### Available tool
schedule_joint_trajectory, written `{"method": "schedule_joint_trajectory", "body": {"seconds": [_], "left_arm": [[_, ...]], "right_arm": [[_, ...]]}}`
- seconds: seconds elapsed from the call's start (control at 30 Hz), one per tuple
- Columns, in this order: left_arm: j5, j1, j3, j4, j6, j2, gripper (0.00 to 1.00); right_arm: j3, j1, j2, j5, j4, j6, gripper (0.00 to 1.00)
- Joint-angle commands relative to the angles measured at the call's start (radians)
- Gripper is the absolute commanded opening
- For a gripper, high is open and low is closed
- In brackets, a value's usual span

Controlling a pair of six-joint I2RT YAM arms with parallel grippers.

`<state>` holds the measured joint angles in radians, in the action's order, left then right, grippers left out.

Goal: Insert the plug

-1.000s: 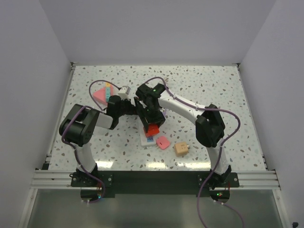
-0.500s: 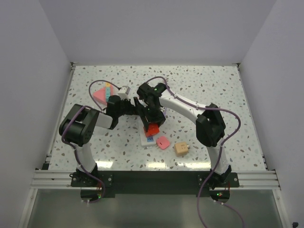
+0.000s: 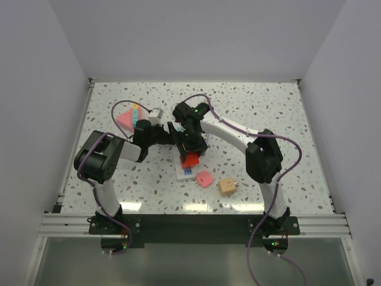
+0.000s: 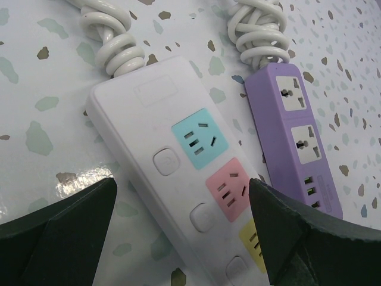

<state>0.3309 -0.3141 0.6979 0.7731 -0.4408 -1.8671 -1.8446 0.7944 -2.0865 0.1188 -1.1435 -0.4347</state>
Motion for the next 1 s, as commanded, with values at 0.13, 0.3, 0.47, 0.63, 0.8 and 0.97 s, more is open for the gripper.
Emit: {"method": "schedule_joint_trajectory", "body": {"seconds": [0.13,0.3,0.47,0.63,0.8,0.97], "left_arm": [[0.016,0.012,-0.024,-0.054,0.02,-0.018,0.98],[0.016,0.013,-0.023,-0.054,0.02,-0.023,0.98],[0.017,0.017,-0.021,-0.052,0.019,-0.032,0.98],[0.02,0.02,-0.021,-0.052,0.017,-0.03,0.98],[0.023,0.021,-0.023,-0.051,0.017,-0.032,0.98],[0.023,0.023,-0.021,-0.049,0.017,-0.033,0.98]], "right_arm": [[0.002,-0.015,-0.063,-0.13,0.107,0.017,0.0],[0.044,-0.014,-0.026,-0.125,0.133,0.022,0.11],[0.093,-0.015,0.025,-0.123,0.175,0.019,0.19],[0.139,-0.014,0.052,-0.131,0.22,0.019,0.25],[0.171,-0.014,0.08,-0.142,0.264,0.024,0.37],[0.183,-0.014,0.086,-0.149,0.278,0.033,0.41]]}}
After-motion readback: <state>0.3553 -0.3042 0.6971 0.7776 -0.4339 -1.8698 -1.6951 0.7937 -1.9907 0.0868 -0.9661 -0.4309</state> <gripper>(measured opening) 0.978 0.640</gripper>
